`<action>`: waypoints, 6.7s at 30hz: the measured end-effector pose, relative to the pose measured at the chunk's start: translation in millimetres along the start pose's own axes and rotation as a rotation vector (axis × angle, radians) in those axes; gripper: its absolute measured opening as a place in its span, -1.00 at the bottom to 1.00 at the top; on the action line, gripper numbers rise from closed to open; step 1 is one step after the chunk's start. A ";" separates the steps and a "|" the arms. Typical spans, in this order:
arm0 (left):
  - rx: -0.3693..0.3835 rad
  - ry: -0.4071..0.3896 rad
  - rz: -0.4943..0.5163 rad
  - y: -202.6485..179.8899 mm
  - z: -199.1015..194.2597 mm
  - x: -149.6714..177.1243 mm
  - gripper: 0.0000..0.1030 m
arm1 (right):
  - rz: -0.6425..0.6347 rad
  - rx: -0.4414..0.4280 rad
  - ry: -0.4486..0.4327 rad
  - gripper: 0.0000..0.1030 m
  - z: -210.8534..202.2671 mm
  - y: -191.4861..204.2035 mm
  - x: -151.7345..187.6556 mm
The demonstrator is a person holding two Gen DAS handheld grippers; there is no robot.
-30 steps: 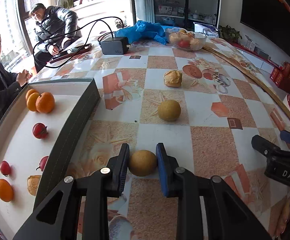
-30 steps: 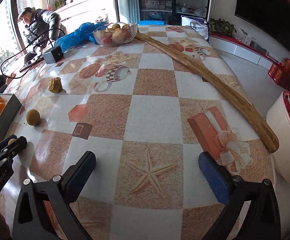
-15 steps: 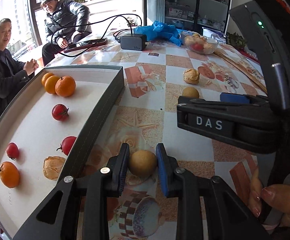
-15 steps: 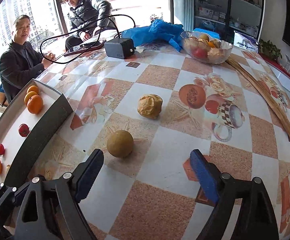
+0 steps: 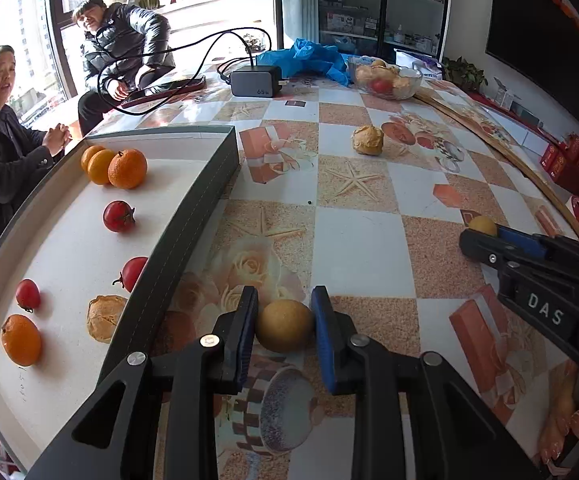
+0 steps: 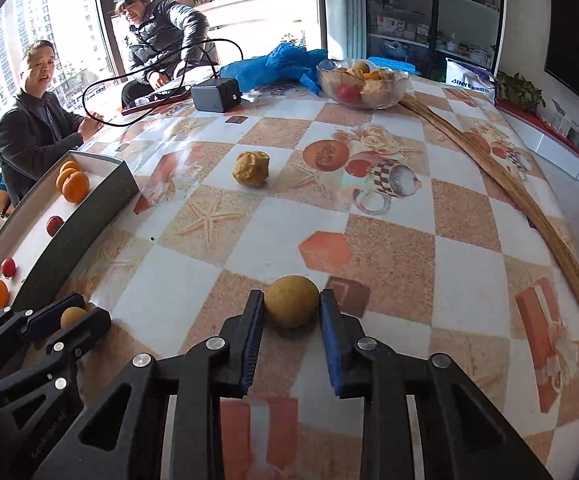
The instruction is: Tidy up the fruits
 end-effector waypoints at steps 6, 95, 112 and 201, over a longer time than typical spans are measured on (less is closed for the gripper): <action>-0.004 -0.030 0.012 -6.9 -7.7 12.4 -0.42 | 0.138 0.031 -0.033 -0.43 -31.9 -20.7 42.4; 0.019 -0.055 0.004 -6.4 -9.9 17.8 -0.42 | 0.159 0.039 -0.048 -0.43 -35.0 -20.0 49.2; 0.018 -0.055 0.004 -6.2 -9.8 17.7 -0.42 | 0.158 0.041 -0.047 -0.43 -34.9 -19.5 48.6; 0.058 -0.001 -0.088 11.3 -19.6 6.6 -0.42 | 0.147 -0.056 0.001 -0.43 -36.9 -13.7 40.6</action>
Point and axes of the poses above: each gripper's, at about its wrist camera, not at the fingertips, and z roughly the way its jaws point, y to its left, x to its underside, the point moved 1 cm from there along z, roughly the way its jaws point, and after that the axes turned 12 degrees about -z, right-handed, at the moved point
